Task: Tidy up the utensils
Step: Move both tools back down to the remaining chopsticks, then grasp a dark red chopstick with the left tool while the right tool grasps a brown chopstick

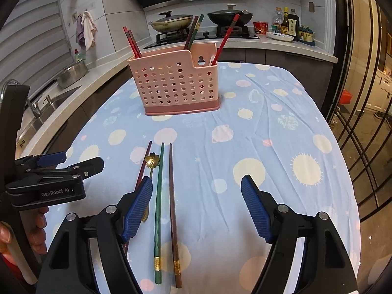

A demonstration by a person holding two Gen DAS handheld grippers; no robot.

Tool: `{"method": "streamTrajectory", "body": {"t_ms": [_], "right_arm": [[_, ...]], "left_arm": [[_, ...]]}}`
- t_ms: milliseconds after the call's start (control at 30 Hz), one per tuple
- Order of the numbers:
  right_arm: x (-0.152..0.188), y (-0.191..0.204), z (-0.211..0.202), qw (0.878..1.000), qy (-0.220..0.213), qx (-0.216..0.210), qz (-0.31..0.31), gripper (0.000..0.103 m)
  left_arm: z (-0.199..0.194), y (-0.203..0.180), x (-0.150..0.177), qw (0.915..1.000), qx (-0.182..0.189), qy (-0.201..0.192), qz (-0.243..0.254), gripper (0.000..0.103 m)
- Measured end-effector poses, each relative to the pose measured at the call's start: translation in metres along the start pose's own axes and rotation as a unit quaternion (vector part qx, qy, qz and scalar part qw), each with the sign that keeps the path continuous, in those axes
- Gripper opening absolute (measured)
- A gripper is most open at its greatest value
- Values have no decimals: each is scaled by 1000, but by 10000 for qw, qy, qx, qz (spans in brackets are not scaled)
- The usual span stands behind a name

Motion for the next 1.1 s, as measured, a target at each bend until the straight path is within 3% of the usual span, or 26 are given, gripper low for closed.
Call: {"method": "streamTrajectory", "body": {"t_ms": [267, 467, 700, 1100], "right_arm": [[35, -5, -2, 9997, 243, 100, -28, 72], [61, -7, -2, 9988, 478, 121, -16, 72], [76, 1, -3, 9980, 623, 4, -114, 58], [92, 10, -3, 9967, 765, -120, -257, 37]], "left_arm": [[-1, 1, 32, 9998, -64, 199, 29, 96], [-3, -6, 55, 9992, -163, 194, 322, 96], [-16, -17, 69, 9980, -137, -86, 616, 96], [-18, -36, 86, 9962, 27, -154, 853, 96]]}}
Point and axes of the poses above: each gripper's, at about its wrist camera, not at the fingertips, and z roughly the way its jaws point, y to its left, x to its underside, the point moved 2 cm from there along z, roughly the way its jaws point, and after that the axes turned 14 degrees about -y, right-handed, at the moved point
